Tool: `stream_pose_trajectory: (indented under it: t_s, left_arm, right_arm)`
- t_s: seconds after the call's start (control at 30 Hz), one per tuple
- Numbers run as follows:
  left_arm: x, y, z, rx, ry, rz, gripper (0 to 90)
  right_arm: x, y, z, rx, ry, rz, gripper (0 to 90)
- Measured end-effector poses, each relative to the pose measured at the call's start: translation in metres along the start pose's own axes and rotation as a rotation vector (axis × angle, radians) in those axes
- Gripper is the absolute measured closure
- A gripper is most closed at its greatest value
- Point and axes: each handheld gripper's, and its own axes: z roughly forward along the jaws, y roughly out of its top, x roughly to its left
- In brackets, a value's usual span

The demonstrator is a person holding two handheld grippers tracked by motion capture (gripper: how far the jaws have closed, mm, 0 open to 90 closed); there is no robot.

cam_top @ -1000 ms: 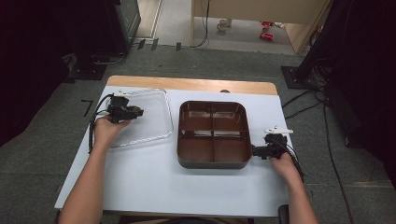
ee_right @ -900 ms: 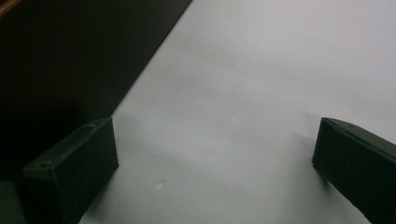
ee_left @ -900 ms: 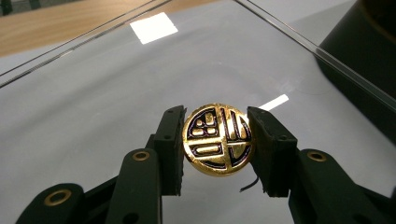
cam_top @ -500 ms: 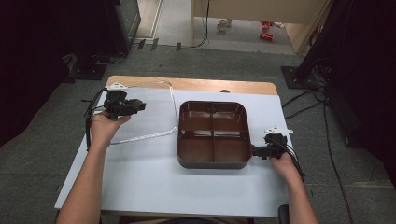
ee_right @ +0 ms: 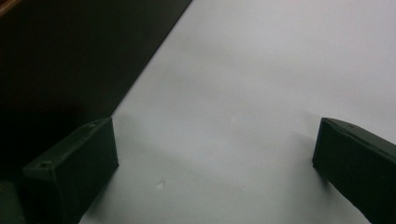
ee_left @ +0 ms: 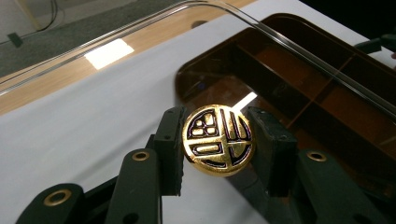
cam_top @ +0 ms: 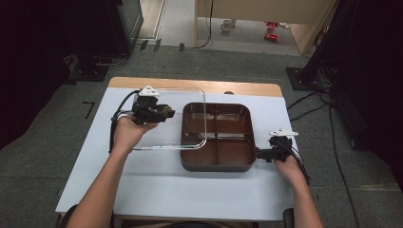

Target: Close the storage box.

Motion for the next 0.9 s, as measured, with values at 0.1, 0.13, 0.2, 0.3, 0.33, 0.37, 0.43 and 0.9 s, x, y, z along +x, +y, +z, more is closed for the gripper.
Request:
stream_pose_trajectory:
  t_s: [0.1, 0.13, 0.2, 0.3, 0.33, 0.37, 0.43, 0.9]
  left_arm:
    - [-0.016, 0.006, 0.012, 0.026, -0.004, 0.036, 59.6]
    - [-0.021, 0.008, 0.016, 0.03, -0.01, 0.04, 59.6]
    - [-0.029, 0.012, 0.023, 0.027, -0.021, 0.041, 59.6]
    - [-0.039, 0.018, 0.032, 0.022, -0.042, 0.018, 59.7]
    - [-0.042, 0.02, 0.035, 0.025, -0.052, 0.016, 59.7]
    - [-0.046, 0.022, 0.038, 0.022, -0.058, 0.01, 59.6]
    - [-0.053, 0.024, 0.045, 0.024, -0.067, 0.011, 59.6]
    - [-0.09, 0.034, 0.093, 0.085, -0.056, 0.017, 59.6]
  right_arm:
    - [0.0, 0.0, 0.0, -0.001, 0.0, 0.002, 0.0]
    - [0.0, 0.0, 0.0, -0.002, 0.0, 0.002, 0.0]
    - [0.0, 0.0, 0.0, -0.002, 0.0, 0.003, 0.0]
    - [0.0, 0.0, 0.0, -0.002, -0.001, 0.003, 0.0]
    - [0.0, 0.0, 0.0, -0.002, -0.001, 0.003, 0.0]
    - [0.0, 0.0, 0.0, -0.001, -0.001, 0.003, 0.0]
    - [0.0, 0.0, 0.0, -0.002, 0.0, 0.003, 0.0]
    - [0.0, 0.0, 0.0, 0.0, 0.0, 0.002, 0.0]
